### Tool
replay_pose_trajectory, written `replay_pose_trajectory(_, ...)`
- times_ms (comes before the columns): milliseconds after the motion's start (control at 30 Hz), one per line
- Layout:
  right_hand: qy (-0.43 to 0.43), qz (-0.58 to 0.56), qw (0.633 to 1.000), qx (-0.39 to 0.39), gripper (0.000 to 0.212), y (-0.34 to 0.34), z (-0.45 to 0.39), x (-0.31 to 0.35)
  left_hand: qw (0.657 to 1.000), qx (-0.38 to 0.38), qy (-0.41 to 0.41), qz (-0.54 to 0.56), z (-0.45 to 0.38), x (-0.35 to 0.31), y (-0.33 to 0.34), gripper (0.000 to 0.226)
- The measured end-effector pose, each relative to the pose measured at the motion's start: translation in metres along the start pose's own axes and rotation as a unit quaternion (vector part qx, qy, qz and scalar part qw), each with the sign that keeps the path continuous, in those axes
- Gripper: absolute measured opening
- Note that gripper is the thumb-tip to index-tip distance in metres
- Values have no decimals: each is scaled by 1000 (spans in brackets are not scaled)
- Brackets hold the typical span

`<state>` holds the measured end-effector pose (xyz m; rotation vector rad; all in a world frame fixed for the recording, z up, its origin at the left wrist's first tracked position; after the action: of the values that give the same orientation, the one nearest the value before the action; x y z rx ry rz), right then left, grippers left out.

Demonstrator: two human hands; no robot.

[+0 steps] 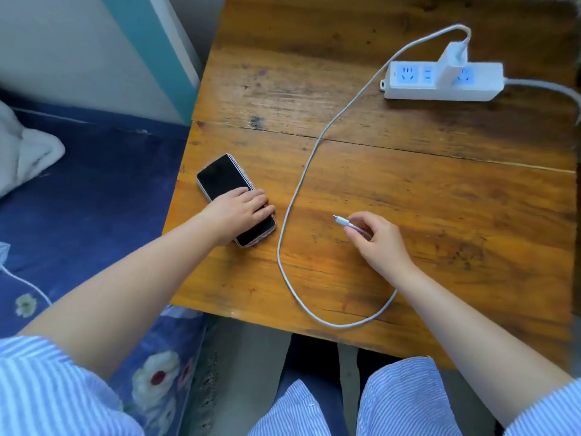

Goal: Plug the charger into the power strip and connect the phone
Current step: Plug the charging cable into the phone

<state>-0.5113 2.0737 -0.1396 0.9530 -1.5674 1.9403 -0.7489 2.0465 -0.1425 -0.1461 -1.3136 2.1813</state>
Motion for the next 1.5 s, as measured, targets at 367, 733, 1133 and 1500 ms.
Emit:
replay_pose_trajectory(367,-118,-43,990,-67,11,-16,5,38,968,-118,-101,196,12,-2,-42,100)
replay_pose_trajectory(733,-219,37,975,-24,16,-41,5,66,942,-189,-73,266,2,-34,-69,100)
replay_pose_trajectory(1133,-190,109,975,-44,14,-53,8,62,927,-238,-67,284,2,-46,-76,97)
replay_pose_trajectory(1500,-131,136,982,-16,15,-46,7,65,929,-247,-63,267,4,-54,-81,98)
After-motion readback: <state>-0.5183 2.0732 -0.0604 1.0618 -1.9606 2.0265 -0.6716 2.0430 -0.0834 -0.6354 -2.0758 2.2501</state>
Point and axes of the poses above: each hand's wrist, its own z-axis away from the middle knuckle, its own y-axis out of the palm, x = y × z, the point moved 3 cm from there along -z, towards the middle knuckle, and after that the axes turned 11 degrees about -x, right-handed, at the moved point
